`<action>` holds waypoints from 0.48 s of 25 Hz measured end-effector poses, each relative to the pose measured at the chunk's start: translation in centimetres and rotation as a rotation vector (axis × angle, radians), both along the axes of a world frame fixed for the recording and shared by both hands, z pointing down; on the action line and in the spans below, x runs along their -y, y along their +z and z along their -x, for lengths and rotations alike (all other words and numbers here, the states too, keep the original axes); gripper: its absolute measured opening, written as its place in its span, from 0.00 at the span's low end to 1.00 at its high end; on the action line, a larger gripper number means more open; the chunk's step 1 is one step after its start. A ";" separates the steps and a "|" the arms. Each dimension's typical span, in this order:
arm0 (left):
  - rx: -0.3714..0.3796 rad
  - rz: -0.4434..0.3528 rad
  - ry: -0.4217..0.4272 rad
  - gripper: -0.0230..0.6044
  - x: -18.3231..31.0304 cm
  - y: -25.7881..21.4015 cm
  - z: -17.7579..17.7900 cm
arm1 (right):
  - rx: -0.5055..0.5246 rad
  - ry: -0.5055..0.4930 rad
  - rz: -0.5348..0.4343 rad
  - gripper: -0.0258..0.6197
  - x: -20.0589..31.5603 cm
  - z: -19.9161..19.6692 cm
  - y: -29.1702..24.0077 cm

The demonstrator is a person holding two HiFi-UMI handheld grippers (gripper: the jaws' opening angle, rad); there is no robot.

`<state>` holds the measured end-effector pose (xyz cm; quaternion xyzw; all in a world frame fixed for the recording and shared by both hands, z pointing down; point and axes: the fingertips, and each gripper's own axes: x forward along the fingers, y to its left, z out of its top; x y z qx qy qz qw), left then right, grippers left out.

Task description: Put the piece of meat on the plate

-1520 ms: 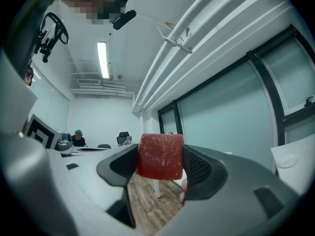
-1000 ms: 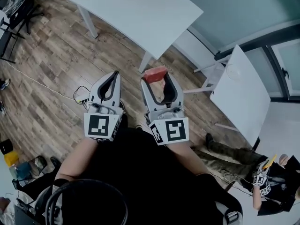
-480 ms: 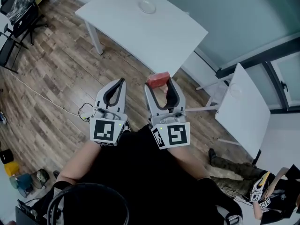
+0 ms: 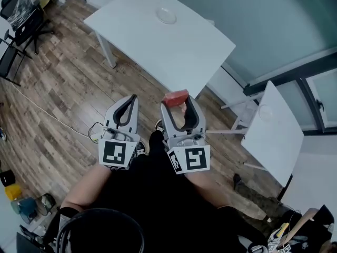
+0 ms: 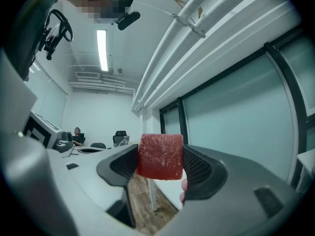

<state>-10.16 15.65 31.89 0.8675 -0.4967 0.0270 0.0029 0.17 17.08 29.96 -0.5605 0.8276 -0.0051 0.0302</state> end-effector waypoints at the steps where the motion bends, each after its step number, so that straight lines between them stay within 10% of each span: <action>1: 0.000 -0.001 -0.005 0.04 0.5 0.0 -0.1 | 0.001 -0.003 0.002 0.48 0.5 -0.1 0.1; 12: 0.000 -0.013 -0.034 0.04 6.9 -0.4 -1.8 | 0.006 -0.049 -0.008 0.48 6.9 -1.1 0.1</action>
